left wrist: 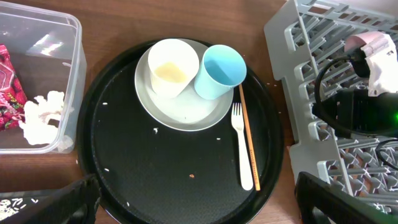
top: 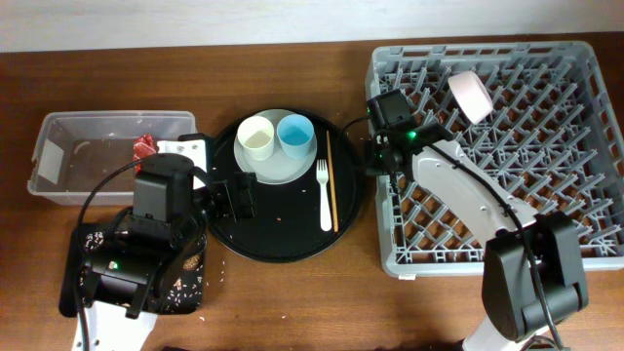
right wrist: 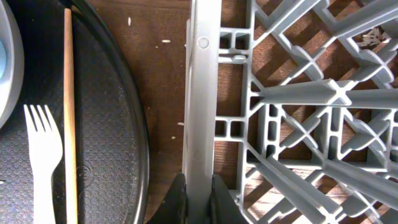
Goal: Sort waste into correct bins and load items into the dishwasher rack
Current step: 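Release the bowl and move the right gripper back toward the round tray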
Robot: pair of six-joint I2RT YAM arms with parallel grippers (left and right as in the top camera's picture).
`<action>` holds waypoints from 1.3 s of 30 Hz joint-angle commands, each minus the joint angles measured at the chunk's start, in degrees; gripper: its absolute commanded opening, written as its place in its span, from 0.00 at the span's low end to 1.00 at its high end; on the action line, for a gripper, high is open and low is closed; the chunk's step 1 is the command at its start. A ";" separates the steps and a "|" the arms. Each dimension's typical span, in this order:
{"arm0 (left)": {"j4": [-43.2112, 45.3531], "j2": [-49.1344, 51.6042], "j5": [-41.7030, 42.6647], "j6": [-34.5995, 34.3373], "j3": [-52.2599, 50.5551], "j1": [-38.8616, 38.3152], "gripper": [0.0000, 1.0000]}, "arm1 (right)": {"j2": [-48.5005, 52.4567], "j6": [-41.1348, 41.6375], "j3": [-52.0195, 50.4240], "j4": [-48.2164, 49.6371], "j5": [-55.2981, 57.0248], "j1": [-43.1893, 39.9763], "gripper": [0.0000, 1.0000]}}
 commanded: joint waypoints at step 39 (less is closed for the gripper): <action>0.07 -0.44 -0.39 0.46 0.68 0.07 0.99 | -1.92 -0.20 21.55 -12.52 -13.11 0.04 0.68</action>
